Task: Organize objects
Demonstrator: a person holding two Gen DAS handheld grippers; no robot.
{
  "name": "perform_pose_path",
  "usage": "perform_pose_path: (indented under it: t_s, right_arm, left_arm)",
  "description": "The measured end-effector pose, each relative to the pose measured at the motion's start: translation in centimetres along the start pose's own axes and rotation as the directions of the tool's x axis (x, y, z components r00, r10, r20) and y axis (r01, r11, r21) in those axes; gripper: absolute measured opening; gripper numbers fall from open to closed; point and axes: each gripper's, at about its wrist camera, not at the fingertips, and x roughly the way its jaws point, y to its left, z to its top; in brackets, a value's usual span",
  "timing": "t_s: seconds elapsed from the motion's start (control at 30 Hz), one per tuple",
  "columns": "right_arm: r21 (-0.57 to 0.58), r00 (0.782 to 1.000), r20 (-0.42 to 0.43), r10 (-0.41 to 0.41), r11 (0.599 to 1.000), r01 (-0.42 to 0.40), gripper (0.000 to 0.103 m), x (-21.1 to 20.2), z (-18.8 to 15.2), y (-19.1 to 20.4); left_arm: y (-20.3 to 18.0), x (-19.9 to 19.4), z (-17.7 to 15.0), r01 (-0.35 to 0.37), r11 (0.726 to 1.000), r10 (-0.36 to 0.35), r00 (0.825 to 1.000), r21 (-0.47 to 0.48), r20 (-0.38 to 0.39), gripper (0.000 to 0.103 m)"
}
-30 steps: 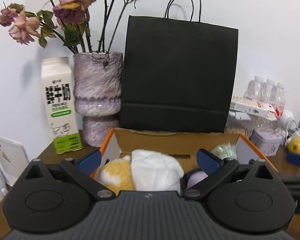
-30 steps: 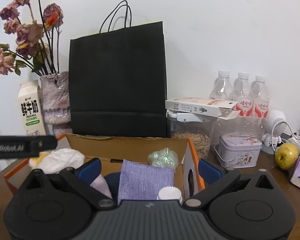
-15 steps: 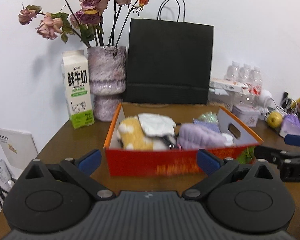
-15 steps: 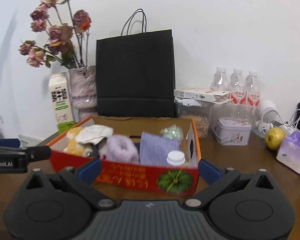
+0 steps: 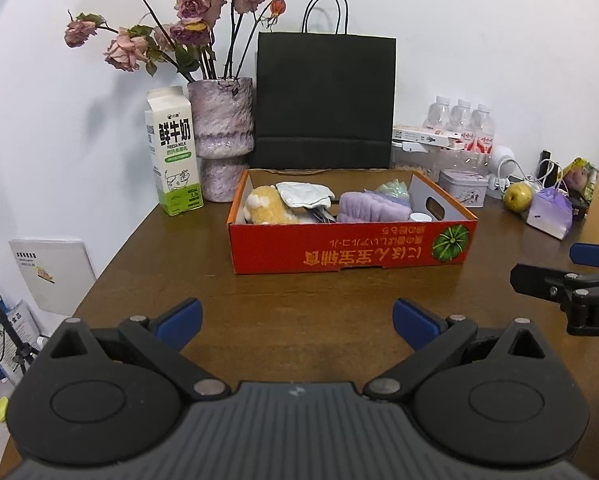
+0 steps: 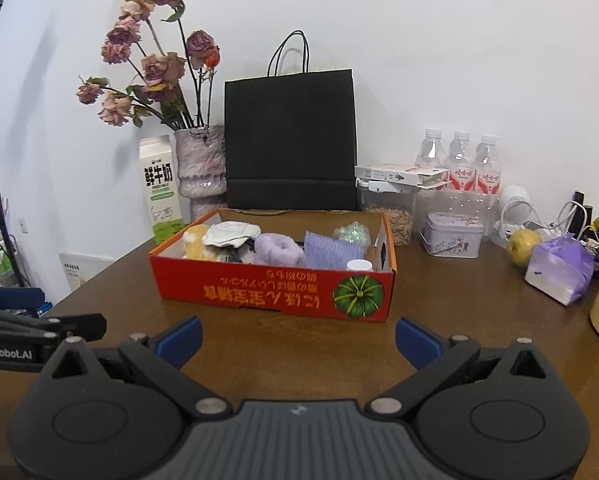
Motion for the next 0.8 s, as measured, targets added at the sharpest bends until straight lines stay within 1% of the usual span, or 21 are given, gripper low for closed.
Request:
perform_pose_path:
  t_s: [0.3, 0.8]
  right_arm:
    - [0.004, 1.0, 0.009, -0.003, 1.0, 0.003, 0.103, -3.0, -0.6, 0.2]
    - [-0.006, 1.0, 0.02, -0.007, 1.0, 0.007, 0.103, -5.2, -0.8, 0.8]
  left_arm:
    - [-0.4, -2.9, -0.7, -0.004, 1.0, 0.004, 1.0, 0.002, 0.01, 0.103]
    - [-0.7, -5.0, -1.3, 0.003, 1.0, -0.003, 1.0, -0.006, 0.021, 0.103]
